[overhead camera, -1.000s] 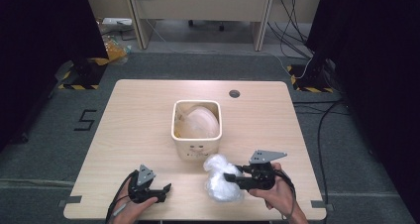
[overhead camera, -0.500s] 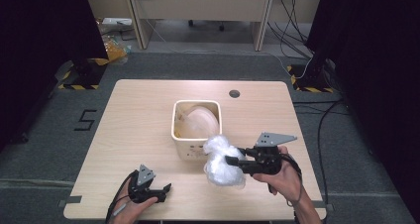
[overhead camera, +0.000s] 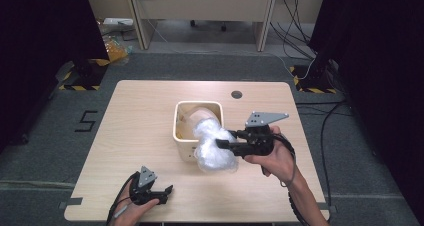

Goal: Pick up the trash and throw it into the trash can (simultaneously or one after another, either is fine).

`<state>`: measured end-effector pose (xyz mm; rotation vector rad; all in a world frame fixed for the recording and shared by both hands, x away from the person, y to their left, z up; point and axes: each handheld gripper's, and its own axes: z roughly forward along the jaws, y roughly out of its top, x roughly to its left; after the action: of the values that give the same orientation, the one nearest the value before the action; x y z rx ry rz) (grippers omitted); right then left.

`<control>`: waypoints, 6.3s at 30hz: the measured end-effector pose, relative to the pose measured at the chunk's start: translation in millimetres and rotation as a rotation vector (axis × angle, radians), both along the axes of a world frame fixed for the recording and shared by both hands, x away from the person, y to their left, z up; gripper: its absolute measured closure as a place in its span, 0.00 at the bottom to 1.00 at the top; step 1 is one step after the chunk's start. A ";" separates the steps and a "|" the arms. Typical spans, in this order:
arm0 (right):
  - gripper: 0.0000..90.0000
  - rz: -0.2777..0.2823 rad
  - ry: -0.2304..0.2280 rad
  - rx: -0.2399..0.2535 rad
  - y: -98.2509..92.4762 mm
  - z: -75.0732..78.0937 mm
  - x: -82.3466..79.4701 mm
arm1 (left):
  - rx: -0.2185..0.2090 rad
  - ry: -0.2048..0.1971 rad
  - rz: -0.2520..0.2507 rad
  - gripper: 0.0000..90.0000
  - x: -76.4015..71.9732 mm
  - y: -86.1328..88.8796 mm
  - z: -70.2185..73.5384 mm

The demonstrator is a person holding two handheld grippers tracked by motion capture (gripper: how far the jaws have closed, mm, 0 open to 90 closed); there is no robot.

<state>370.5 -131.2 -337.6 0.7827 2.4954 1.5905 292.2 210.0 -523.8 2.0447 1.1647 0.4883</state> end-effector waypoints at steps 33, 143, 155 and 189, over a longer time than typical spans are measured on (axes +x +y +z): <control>0.66 -0.056 0.097 -0.066 71.9 6.3 97.3 | 0.004 0.002 -0.003 0.15 -0.2 0.5 0.2; 0.41 -0.245 0.104 -0.006 -52.5 -49.4 55.4 | 0.004 0.002 0.001 0.15 -0.3 0.8 0.2; 0.41 -0.281 0.116 -0.002 -67.7 -87.7 35.9 | 0.003 0.002 0.003 0.15 -0.3 0.8 0.2; 0.32 -0.326 0.191 -0.099 -78.3 -140.9 13.9 | 0.003 0.002 0.003 0.15 -0.3 0.9 0.2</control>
<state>384.4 -209.5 -478.6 1.3028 2.3837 1.3283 291.9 210.9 -523.6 2.0467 1.1692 0.4892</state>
